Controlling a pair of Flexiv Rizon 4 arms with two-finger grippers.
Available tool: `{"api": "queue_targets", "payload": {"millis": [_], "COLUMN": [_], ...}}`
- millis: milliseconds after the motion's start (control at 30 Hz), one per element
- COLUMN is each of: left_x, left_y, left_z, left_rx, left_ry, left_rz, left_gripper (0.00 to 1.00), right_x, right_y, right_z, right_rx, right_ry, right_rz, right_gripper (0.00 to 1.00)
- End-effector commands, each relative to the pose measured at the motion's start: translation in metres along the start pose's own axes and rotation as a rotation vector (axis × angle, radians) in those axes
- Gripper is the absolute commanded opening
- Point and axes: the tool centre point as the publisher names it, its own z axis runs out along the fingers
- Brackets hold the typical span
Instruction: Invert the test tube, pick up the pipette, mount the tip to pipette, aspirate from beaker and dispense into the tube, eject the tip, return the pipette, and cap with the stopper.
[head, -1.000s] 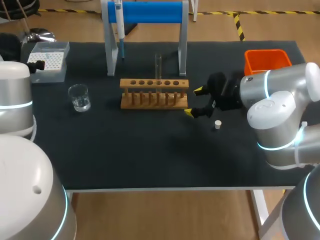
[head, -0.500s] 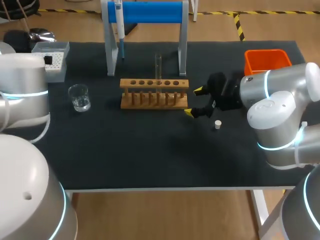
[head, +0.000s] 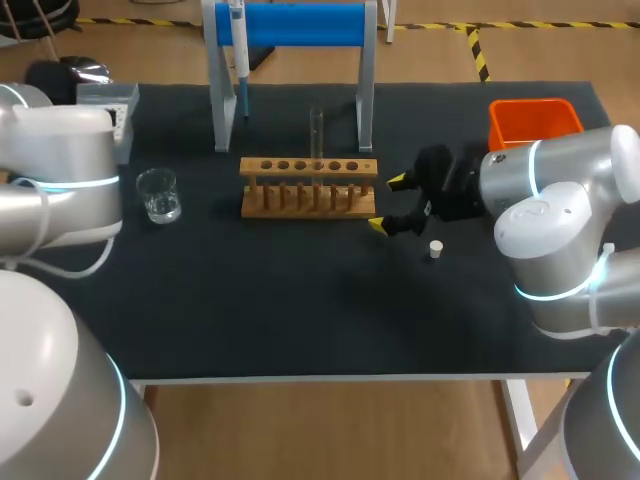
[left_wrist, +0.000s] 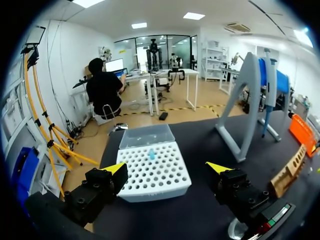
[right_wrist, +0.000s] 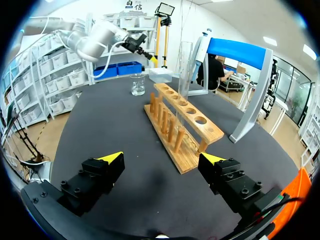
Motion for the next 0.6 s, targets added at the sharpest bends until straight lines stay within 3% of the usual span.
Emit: {"api": "queue_targets", "payload": {"millis": [33, 333, 400, 533, 600], "left_x": [0.002, 0.0, 0.0, -0.002, -0.002], "left_y": [0.0, -0.004, -0.005, -0.006, -0.006], "left_z": [0.015, 0.026, 0.029, 0.035, 0.036], "left_rx": [0.005, 0.013, 0.015, 0.012, 0.01], "left_ry": [-0.016, -0.016, -0.019, -0.03, -0.029], "left_rz": [0.002, 0.006, 0.005, -0.003, -0.004], "left_gripper": [1.0, 0.96, 0.81, 0.84, 0.81], "right_x": [0.0, 0.0, 0.0, 0.0, 0.0], "right_y": [-0.001, -0.001, -0.001, -0.001, -0.001], "right_z": [-0.001, -0.001, -0.001, -0.001, -0.001], "right_rx": [-0.001, -0.001, -0.001, -0.001, -0.001], "right_ry": [0.001, 0.001, 0.001, 0.001, 0.001], "right_rz": [0.0, 0.0, 0.0, 0.0, 0.0], "right_gripper": [1.0, 1.0, 1.0, 1.0, 1.0]}}
